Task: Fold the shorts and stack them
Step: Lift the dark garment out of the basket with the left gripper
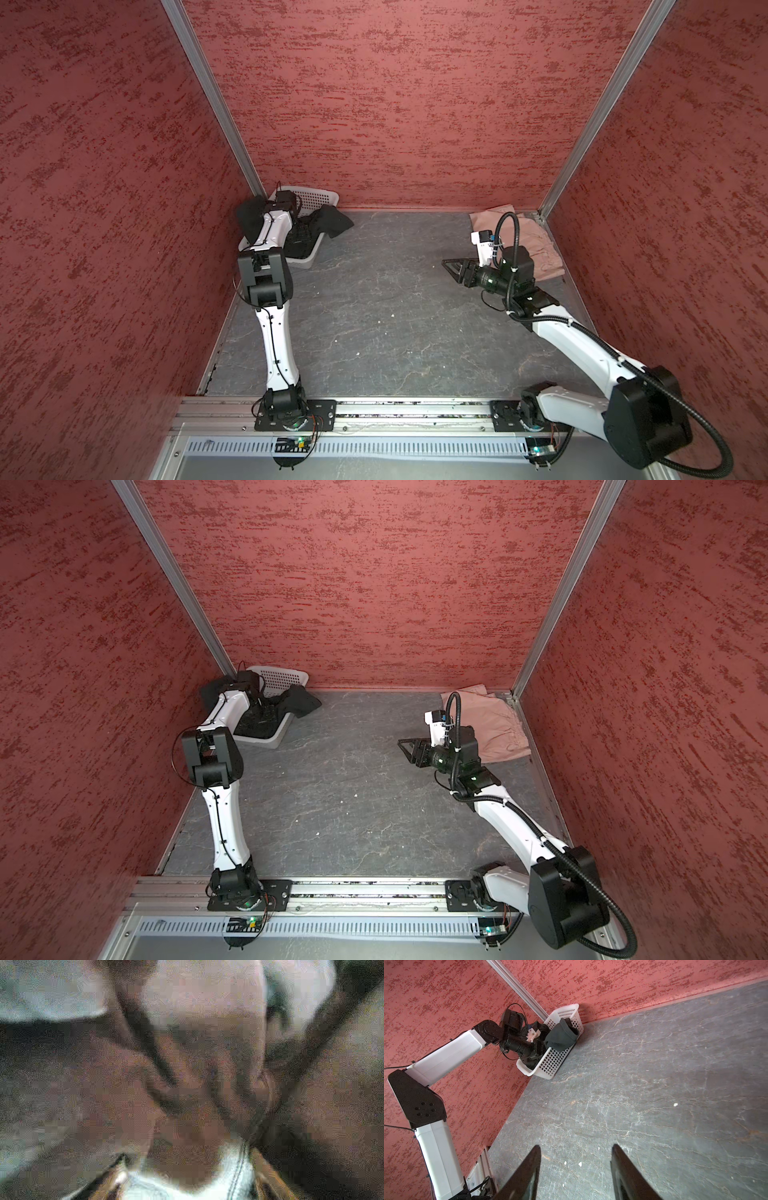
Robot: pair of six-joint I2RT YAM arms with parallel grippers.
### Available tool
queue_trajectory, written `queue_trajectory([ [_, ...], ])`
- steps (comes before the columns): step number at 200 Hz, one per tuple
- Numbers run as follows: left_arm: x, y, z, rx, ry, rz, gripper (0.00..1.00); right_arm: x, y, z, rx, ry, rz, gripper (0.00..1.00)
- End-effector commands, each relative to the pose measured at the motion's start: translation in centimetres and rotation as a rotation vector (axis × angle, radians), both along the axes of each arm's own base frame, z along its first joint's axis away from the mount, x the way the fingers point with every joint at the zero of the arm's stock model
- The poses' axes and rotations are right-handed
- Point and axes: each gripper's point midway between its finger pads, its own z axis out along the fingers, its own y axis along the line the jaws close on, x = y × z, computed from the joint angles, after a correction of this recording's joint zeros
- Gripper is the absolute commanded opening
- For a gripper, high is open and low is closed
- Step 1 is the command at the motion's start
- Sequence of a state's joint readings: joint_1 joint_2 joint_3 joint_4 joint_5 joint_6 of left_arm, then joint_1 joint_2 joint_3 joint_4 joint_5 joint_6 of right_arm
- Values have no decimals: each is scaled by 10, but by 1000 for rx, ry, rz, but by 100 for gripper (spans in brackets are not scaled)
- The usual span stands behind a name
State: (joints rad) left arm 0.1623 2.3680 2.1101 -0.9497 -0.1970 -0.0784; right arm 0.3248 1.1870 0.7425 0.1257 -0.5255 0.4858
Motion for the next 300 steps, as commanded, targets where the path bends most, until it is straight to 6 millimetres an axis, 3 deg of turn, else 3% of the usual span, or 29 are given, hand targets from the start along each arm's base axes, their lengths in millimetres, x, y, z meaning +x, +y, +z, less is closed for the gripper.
queue_trajectory([
  [1,2,0,-21,-18,13,-10,65,-1,-3,14,-3,-32,-26,57],
  [17,7,-2,-19,-28,10,-23,38,-2,-6,17,-3,-45,-42,58],
  [27,11,-3,-12,-31,-7,-29,17,-3,-8,17,-5,-51,-50,58],
  [38,15,-4,0,-28,-33,-39,0,-3,-9,13,-15,-44,-56,59],
  [79,19,-3,74,9,-168,-66,0,-4,-7,2,-16,-27,-48,59],
  [119,13,-12,180,10,-377,-95,0,-2,-2,-4,-5,-24,-27,60],
  [142,4,-32,242,-14,-513,-147,0,-1,1,-9,0,-16,-16,59],
  [172,-13,-80,307,-76,-635,-273,0,1,1,-9,2,-26,-19,59],
  [201,-40,-140,365,-116,-728,-418,0,6,0,-9,-1,-42,-37,59],
  [224,-72,-188,422,-61,-852,-547,0,10,3,-14,-4,-34,-28,59],
  [249,-121,-238,477,-18,-992,-670,0,13,6,-17,8,-30,-21,59],
  [262,-139,-260,488,-84,-1024,-722,0,13,6,-18,16,-33,-22,59],
  [275,-149,-277,484,-175,-1006,-757,0,13,6,-19,11,-34,-23,59],
  [300,-146,-298,439,-316,-847,-755,0,17,-4,-20,-74,-28,-69,60],
])
